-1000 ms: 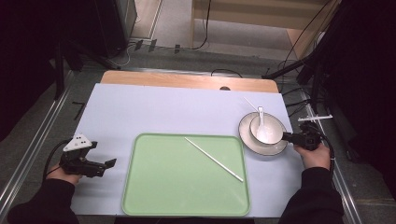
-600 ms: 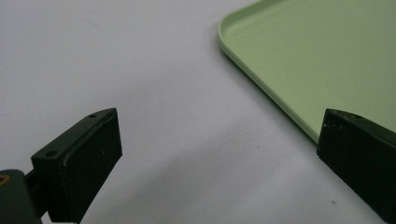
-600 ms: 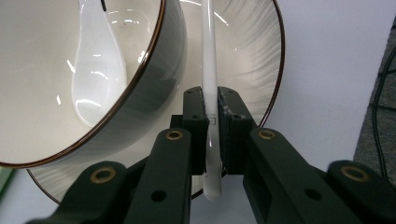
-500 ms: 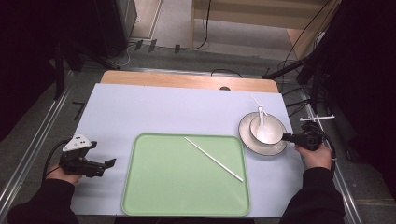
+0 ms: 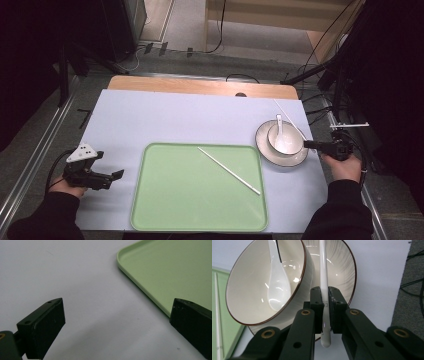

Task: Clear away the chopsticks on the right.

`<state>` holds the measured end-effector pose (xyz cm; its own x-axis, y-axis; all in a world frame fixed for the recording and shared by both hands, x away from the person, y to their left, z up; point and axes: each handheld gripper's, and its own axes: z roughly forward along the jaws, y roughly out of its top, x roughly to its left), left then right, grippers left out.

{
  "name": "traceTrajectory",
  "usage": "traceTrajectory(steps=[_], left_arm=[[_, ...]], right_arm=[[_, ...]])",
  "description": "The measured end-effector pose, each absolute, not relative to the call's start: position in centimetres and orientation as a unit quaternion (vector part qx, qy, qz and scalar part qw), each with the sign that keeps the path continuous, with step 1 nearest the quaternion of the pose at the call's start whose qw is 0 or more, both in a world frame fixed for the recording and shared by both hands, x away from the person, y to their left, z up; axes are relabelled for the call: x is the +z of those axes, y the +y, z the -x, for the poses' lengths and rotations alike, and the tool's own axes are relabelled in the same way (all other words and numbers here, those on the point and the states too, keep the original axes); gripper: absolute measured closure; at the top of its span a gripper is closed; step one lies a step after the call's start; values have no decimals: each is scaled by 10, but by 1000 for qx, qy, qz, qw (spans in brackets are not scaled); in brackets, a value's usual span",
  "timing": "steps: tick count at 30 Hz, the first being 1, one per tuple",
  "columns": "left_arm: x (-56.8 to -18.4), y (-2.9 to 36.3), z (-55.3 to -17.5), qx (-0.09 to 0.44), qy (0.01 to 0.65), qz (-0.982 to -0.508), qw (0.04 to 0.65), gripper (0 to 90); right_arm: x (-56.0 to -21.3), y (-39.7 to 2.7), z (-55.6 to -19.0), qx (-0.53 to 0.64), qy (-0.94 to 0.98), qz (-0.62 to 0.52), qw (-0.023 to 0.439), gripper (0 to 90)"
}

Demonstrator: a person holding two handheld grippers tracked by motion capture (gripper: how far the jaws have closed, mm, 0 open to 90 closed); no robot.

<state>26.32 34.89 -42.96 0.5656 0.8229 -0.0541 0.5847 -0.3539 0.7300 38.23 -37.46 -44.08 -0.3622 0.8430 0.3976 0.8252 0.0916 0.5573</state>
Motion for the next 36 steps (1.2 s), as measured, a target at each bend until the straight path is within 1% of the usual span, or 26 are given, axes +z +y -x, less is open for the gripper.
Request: traceTrajectory(steps=[5, 18, 36], left_arm=[[-429, 349, -263, 164, 437, -806, 364, 0], [-429, 349, -264, 164, 438, -804, 367, 0], [-428, 349, -265, 166, 436, -804, 369, 0]], right_arm=[[-429, -379, -377, 373, 730, -572, 23, 841], [-406, -385, -357, 390, 716, -578, 25, 842], [-385, -354, -337, 398, 733, -551, 13, 842]])
